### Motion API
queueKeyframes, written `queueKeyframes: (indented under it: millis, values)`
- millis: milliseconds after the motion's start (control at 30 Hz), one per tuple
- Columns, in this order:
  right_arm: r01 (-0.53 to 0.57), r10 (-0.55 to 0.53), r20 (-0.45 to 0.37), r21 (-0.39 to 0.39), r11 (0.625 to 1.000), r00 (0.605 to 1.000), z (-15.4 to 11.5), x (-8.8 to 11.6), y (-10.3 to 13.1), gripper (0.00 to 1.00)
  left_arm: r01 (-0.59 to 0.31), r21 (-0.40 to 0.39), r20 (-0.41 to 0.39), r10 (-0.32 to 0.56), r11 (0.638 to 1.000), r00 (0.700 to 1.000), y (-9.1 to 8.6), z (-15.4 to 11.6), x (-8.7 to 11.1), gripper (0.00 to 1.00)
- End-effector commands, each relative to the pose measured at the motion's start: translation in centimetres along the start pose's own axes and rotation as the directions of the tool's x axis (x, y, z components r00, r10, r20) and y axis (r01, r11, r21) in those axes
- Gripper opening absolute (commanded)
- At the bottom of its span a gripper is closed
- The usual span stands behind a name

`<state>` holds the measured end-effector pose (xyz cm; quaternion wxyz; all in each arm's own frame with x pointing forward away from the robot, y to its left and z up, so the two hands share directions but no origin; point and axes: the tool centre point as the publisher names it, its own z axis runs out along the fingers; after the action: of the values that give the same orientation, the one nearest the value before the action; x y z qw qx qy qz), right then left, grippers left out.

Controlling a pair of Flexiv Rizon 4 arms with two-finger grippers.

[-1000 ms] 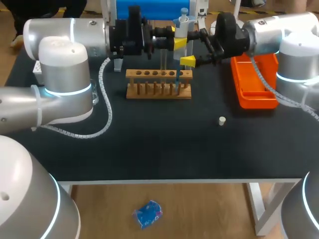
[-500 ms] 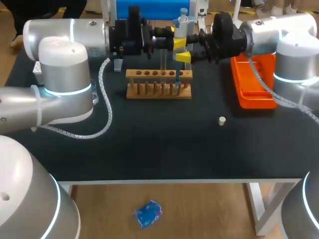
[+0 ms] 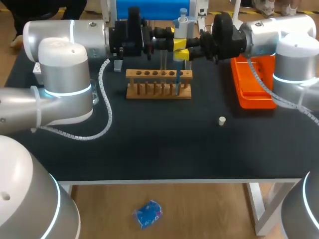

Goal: Invert the test tube, pick up the pipette, mount the tip to pipette, aspirate from beaker and dispense into the tube, eject the tip, return the pipette, and cap with the stopper.

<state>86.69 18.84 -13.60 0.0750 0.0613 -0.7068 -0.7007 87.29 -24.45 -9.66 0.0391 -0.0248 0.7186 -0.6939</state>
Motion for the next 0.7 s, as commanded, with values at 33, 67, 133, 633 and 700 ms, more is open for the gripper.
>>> queueKeyframes:
  millis: [33,67,133,633,700]
  values:
    - [0.0,0.0,0.0,-0.003,1.0,1.0,-0.1,0.2,0.1,0.0,0.002,0.001,0.0,-0.002,1.0,1.0,0.1,0.1,-0.2,0.0]
    - [0.0,0.0,0.0,-0.003,1.0,1.0,-0.1,0.2,0.1,0.0,0.003,0.002,0.0,-0.003,1.0,1.0,0.1,0.1,-0.2,0.0]
    - [0.0,0.0,-0.001,-0.002,1.0,1.0,-0.1,0.2,0.1,0.0,0.01,0.026,0.021,-0.011,1.0,1.0,0.0,0.1,-0.3,0.54]
    - [0.009,-0.009,0.041,0.002,1.0,0.999,-2.9,0.2,0.1,0.0,-0.019,0.021,0.103,0.016,1.0,0.995,-1.0,-2.0,-1.5,1.0]
    - [0.013,-0.013,0.051,0.001,1.0,0.999,-3.8,0.2,0.1,0.0,-0.015,0.023,0.105,0.012,1.0,0.994,-0.9,-2.1,-1.7,1.0]
